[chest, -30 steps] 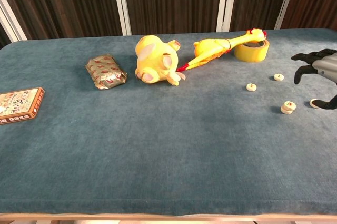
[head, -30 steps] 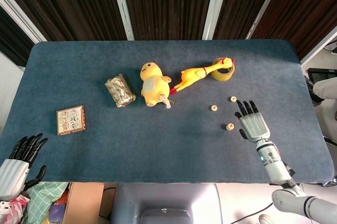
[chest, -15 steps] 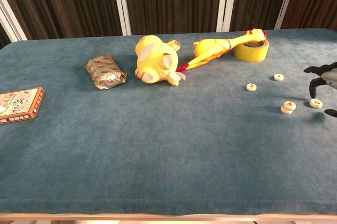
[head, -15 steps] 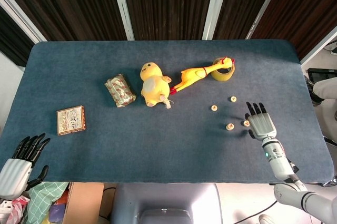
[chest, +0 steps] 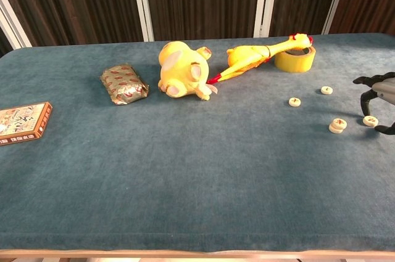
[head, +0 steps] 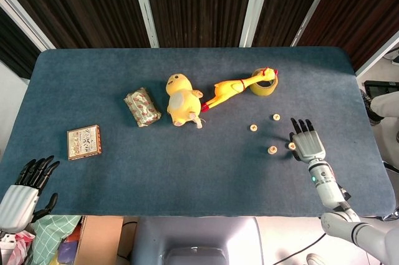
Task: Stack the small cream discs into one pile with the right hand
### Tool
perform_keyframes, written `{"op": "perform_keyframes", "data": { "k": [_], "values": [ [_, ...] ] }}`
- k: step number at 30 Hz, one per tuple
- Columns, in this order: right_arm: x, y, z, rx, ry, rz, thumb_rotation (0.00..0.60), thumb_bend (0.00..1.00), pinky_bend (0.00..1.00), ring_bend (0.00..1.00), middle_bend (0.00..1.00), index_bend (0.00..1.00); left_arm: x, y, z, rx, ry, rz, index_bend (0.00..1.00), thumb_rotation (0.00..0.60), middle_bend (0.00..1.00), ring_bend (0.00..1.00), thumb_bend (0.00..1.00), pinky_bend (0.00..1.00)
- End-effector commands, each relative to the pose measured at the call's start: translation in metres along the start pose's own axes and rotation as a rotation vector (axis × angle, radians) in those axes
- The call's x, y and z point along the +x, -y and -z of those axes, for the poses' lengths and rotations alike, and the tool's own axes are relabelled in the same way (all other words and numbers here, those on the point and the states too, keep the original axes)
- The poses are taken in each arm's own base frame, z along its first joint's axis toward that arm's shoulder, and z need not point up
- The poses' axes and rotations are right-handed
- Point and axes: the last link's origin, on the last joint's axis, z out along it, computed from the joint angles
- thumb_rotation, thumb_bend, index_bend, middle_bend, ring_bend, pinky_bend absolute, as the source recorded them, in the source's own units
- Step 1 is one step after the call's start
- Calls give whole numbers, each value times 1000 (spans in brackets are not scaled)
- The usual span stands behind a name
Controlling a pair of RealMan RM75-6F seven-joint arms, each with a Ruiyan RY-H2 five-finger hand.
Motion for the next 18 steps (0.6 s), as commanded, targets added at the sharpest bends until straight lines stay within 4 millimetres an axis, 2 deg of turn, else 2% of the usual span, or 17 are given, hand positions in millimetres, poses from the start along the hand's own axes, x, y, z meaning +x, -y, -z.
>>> {"op": "perform_keyframes", "data": {
  "k": [1, 11, 18],
  "values": [
    [1, 0, 0, -1, -4, -3, 600, 460, 0, 0, 87, 570, 0, 0, 0, -1, -2, 0, 0, 600, 0, 0, 464, 55],
    [3, 2, 1, 8, -8, -16, 600, 478, 0, 0, 92, 615, 2, -1, 5, -3, -4, 2, 0, 600, 0, 0, 464, 54],
    [22, 9, 5, 54, -60, -94, 600, 478, 0, 0, 92, 619, 2, -1, 7, -2, -5, 1, 0, 600, 0, 0, 464, 55]
  ]
}}
